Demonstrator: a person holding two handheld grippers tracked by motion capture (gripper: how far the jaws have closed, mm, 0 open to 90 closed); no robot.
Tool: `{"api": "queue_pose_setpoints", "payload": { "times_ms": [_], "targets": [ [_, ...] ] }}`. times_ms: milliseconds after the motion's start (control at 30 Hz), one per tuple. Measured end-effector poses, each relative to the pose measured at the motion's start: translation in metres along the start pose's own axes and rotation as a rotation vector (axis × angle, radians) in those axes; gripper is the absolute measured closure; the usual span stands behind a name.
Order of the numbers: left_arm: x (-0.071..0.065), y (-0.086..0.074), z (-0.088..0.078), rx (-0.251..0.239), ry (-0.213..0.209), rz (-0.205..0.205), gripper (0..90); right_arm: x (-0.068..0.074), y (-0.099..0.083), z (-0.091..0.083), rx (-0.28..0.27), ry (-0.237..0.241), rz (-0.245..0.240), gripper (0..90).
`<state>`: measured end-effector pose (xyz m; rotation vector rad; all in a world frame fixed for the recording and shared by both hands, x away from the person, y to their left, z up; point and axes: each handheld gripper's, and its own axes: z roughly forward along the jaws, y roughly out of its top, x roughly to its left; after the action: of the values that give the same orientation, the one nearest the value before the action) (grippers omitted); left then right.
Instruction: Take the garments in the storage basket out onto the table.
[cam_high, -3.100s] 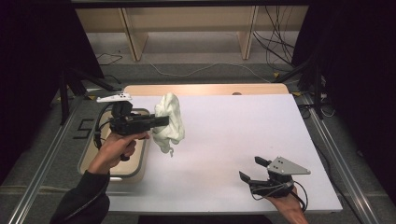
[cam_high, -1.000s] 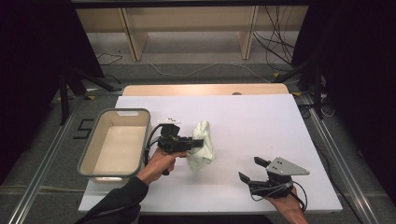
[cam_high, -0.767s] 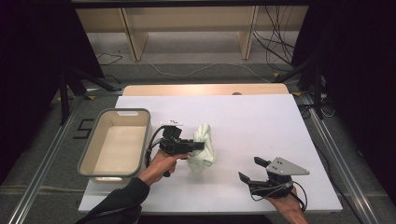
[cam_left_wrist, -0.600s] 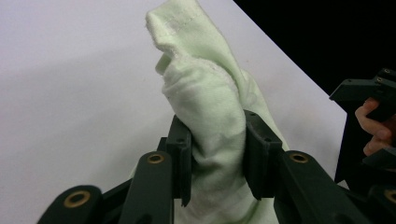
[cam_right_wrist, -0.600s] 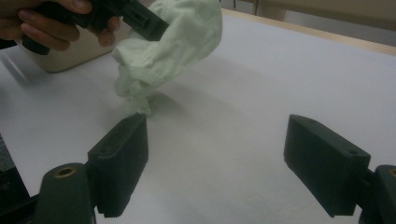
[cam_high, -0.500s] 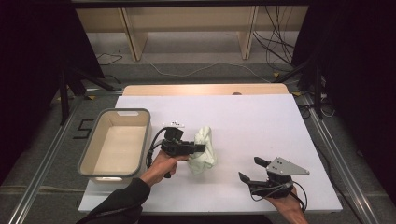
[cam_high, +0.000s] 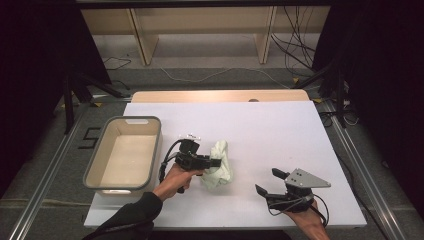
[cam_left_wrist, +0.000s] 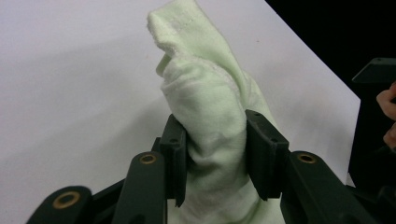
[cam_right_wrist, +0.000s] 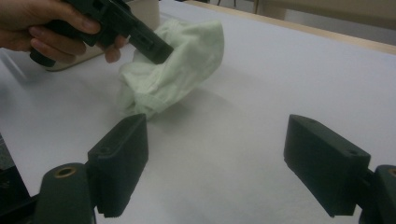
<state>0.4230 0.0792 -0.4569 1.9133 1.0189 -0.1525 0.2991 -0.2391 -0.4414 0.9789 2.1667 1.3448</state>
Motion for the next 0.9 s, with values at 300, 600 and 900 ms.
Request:
{"api": "queue_pose_setpoints", "payload": {
  "times_ms": [300,600,900],
  "targets": [
    [0.0034,-0.0015,0.0019,0.004,0.043,0.006,55.1,0.0003,-0.0002,0.0009,-0.005,0.002,-0.006,22.8],
    [0.0022,-0.0014,0.0029,0.027,0.120,0.019,38.0,0.0004,0.0001,-0.0001,0.000,-0.002,-0.003,22.8],
    [0.0016,0.0027,-0.0045,0.016,0.168,0.024,28.6,0.0007,0.0003,-0.0007,0.004,-0.005,-0.007,22.8]
  ]
}}
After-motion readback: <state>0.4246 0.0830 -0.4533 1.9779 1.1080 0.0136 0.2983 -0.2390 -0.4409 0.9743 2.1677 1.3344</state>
